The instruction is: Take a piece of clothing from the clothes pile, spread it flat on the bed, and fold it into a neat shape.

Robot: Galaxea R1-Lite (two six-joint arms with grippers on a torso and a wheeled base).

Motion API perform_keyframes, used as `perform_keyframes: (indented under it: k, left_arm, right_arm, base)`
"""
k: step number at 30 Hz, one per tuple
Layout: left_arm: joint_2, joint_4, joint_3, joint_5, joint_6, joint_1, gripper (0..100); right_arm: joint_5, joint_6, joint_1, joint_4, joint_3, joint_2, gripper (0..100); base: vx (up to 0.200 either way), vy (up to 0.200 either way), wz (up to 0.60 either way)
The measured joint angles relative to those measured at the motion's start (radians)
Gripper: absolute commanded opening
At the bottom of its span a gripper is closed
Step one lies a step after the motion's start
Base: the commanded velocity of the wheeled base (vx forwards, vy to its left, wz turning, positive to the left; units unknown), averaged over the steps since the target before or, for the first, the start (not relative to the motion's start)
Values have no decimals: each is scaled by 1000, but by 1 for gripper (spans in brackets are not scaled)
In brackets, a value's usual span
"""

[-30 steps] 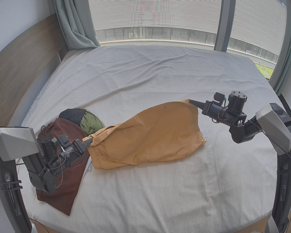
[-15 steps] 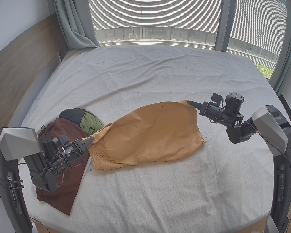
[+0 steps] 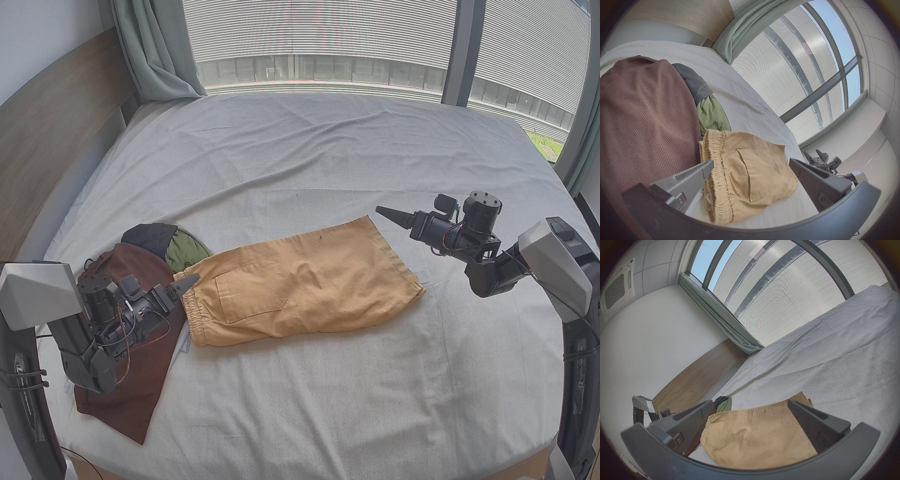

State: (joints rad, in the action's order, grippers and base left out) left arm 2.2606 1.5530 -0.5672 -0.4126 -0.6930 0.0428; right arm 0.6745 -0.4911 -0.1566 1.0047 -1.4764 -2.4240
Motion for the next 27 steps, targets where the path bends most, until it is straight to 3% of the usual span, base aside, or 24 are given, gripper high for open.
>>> perform_keyframes:
  k: [13,18,27]
  left_arm:
    - [-18,0,12,0,5,2,100]
    - [-38,0,21,-1,7,3,100]
    - [-66,0,41,-1,37,14,100]
  right_arm:
    - [-5,37,-46,7,128,67,100]
    - [-100,29,-66,44,222,100,100]
    - [-141,-68,-83,366,487,135,100]
  base:
    - [0,0,0]
    - [0,0,0]
    - [0,0,0]
